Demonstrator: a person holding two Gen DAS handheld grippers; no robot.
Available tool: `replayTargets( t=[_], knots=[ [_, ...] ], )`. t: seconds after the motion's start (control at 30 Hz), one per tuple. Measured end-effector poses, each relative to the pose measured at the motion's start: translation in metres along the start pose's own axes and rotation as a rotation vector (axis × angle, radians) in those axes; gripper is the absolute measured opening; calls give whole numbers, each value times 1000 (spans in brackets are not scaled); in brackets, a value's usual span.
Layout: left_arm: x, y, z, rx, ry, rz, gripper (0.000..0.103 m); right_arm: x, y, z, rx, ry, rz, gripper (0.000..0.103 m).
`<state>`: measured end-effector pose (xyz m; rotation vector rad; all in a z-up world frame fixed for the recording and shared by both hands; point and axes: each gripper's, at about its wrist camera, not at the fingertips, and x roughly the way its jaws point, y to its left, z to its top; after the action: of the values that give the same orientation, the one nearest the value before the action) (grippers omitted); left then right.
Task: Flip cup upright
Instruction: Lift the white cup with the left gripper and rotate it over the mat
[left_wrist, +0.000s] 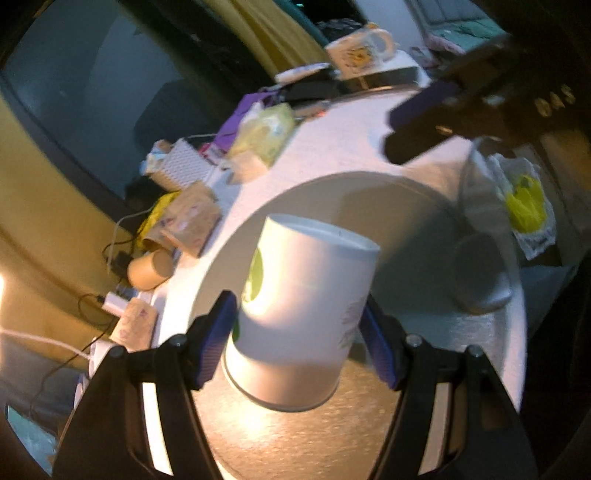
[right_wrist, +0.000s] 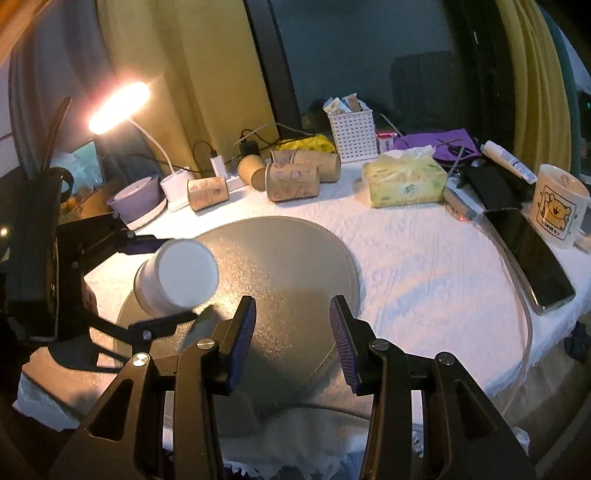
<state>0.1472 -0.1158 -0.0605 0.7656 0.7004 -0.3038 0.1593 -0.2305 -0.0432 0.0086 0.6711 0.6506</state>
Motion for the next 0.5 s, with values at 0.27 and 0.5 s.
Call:
replayTargets(
  t=[0.27, 0.5],
  knots=[
    [2, -29, 10, 109, -26, -30, 69, 10, -7, 7, 3, 4, 14, 44],
    [5, -27, 8, 78, -28, -49, 68, 33, -1, 27, -49, 9, 97, 44]
  ],
)
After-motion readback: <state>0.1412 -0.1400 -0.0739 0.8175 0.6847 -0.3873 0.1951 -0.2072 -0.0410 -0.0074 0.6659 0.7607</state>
